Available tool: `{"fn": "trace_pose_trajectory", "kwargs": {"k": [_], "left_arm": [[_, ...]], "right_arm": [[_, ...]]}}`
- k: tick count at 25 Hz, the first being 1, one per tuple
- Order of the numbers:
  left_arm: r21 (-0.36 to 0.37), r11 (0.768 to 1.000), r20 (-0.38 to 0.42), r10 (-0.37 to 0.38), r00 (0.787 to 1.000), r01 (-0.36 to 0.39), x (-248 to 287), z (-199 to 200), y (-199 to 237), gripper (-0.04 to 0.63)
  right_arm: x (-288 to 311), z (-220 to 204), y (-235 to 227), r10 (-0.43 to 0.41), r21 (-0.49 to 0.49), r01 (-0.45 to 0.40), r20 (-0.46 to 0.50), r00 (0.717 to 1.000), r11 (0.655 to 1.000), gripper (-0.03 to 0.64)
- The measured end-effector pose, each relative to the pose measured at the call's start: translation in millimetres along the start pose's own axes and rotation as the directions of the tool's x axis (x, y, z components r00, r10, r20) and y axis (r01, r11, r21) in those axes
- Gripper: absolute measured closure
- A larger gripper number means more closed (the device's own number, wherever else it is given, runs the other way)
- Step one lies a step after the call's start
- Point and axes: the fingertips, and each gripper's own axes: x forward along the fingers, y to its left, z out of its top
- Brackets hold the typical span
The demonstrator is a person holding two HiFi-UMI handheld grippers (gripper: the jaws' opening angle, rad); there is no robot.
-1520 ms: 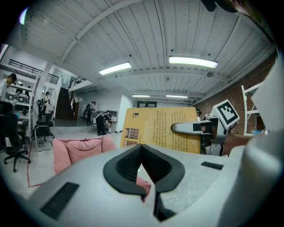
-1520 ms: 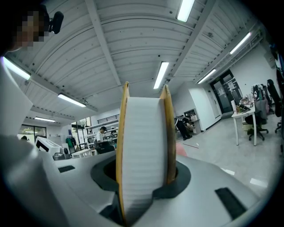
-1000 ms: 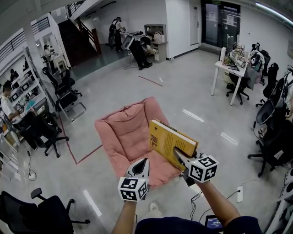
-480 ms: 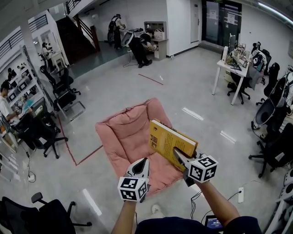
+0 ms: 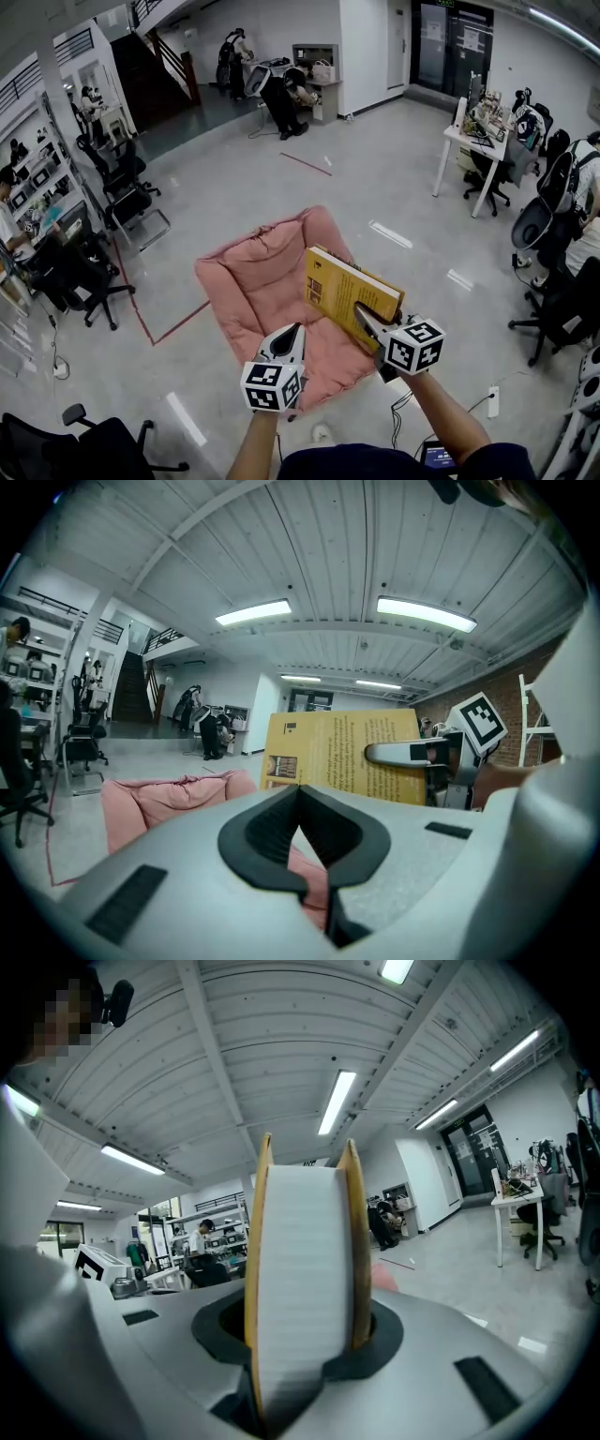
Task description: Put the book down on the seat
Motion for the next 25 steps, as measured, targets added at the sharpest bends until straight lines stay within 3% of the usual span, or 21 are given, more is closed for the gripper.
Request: {"fn": "trace_pose_trajectory", "kwargs": {"k": [15,25], "left_arm": [[-0.030,1.000,-0.011,-0.010,1.000,0.010,12.5,-0.2,44.1,0.591],[-0.047,0.999,-0.021,-0.025,0.999,0.024,20.8,-5.6,50.9,0.591]], "right_arm": [[42.8,-0.6,6.5,-0.016,-0.018,0.015,-0.023,1.000,1.000,0.460],[48.4,-6.7,-2.3,-0.046,-0.015,0.046,-0.033,0.998,0.999,0.460]]}}
